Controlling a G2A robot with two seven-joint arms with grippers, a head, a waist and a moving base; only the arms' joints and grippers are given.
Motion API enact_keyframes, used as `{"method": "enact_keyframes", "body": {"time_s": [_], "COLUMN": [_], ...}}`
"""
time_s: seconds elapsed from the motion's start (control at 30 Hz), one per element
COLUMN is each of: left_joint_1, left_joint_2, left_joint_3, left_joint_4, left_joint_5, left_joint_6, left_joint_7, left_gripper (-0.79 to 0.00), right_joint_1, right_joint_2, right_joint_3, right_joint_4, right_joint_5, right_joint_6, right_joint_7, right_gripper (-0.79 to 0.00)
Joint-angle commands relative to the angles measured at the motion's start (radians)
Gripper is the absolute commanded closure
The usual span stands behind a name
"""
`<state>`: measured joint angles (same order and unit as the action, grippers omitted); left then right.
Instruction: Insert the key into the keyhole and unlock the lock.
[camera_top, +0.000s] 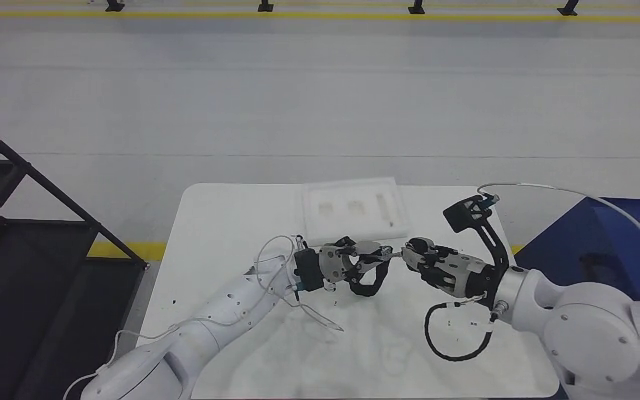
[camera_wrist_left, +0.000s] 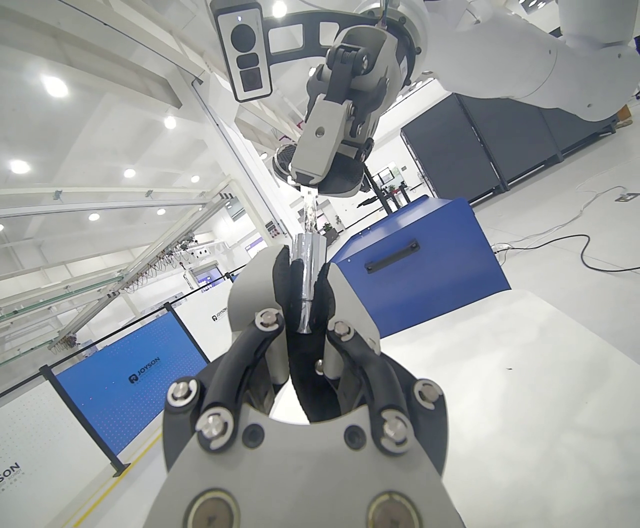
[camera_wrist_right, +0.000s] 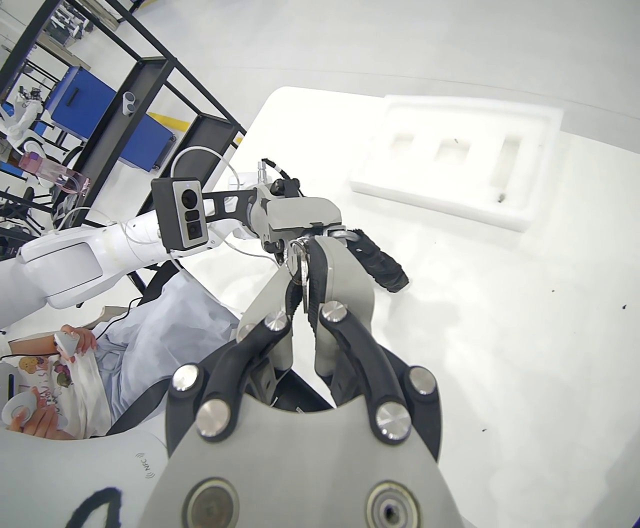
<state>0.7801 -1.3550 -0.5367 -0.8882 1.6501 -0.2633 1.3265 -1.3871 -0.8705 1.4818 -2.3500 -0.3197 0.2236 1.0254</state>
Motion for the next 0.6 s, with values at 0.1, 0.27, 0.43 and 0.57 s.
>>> {"method": "enact_keyframes", "body": {"time_s": [0.1,0.27,0.43,0.57], "left_joint_1": [0.003,0.006,0.011,0.016], "left_joint_2": [-0.004,-0.007,-0.010,-0.012], "left_joint_3": [-0.007,-0.016,-0.024,-0.029], "left_joint_4": [0.002,0.004,0.003,0.003], "left_joint_5": [0.013,0.019,0.021,0.022], "left_joint_6": [-0.004,-0.010,-0.024,-0.039], "left_joint_7": [0.002,0.004,0.004,0.002], "left_gripper": [0.000,0.000,0.000,0.000], "right_joint_1": [-0.002,-0.004,-0.004,-0.004], "right_joint_2": [0.000,0.000,-0.001,-0.002], "right_joint_3": [-0.004,-0.005,-0.003,-0.005], "right_joint_4": [0.000,0.000,0.004,0.009], "right_joint_5": [-0.010,-0.014,-0.002,0.001], "right_joint_6": [0.006,0.010,0.000,-0.004], "right_joint_7": [-0.002,-0.008,-0.027,-0.035], "right_gripper": [0.000,0.000,0.000,0.000]}}
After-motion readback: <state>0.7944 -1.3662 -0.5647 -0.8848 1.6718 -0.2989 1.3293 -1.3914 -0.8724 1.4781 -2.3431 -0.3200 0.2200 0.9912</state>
